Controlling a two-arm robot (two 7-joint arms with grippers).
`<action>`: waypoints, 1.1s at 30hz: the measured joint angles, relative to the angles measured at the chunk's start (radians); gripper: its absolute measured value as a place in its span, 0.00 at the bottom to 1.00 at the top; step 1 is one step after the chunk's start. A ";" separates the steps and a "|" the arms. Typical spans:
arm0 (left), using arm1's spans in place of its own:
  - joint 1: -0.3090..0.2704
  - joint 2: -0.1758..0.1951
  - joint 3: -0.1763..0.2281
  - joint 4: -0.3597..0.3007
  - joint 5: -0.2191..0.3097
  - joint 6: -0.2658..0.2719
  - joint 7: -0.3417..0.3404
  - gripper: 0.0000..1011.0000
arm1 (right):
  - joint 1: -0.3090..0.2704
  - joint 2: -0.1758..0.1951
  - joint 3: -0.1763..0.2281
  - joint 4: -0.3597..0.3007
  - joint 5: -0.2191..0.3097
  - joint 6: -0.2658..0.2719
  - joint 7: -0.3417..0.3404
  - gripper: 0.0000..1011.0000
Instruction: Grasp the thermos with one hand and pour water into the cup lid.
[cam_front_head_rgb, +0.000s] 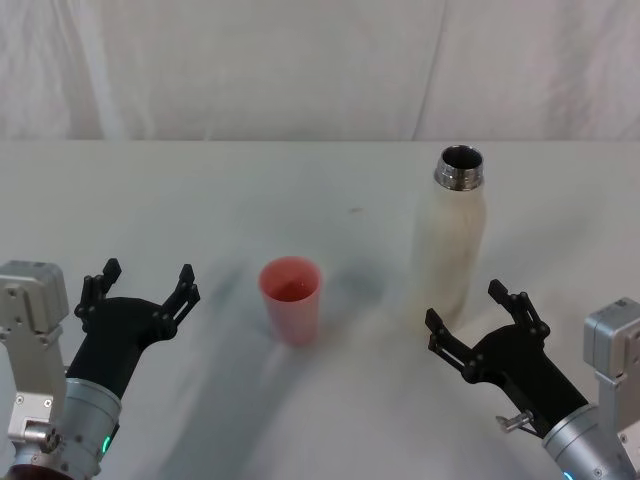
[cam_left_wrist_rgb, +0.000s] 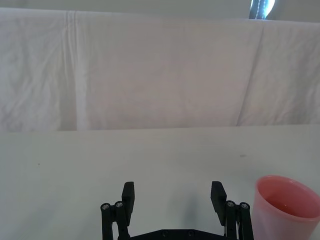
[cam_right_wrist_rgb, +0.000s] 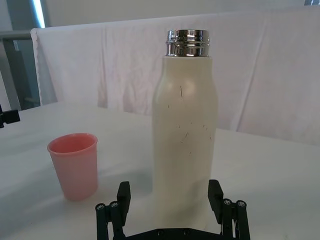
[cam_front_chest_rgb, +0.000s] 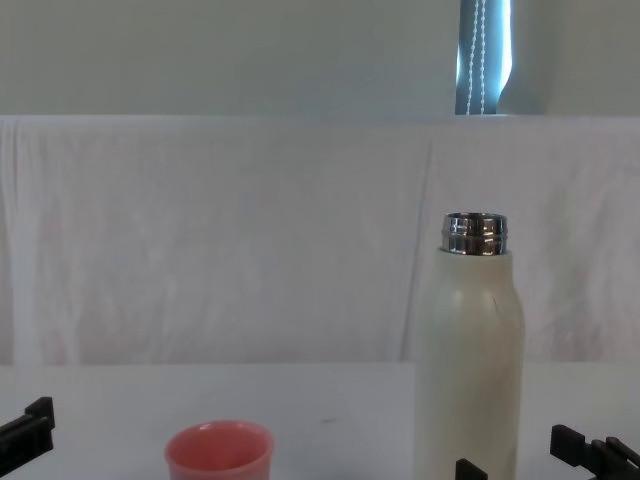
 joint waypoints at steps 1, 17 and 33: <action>0.000 0.000 0.000 0.000 0.000 0.000 0.000 0.99 | 0.000 0.000 0.000 0.000 0.000 0.000 0.000 0.99; 0.000 0.000 0.000 0.000 0.000 0.000 0.000 0.99 | 0.000 0.001 0.000 -0.002 -0.001 0.001 0.000 0.99; 0.000 0.000 0.000 0.000 0.000 0.000 0.000 0.99 | 0.000 0.002 0.000 -0.003 -0.001 0.002 0.000 0.99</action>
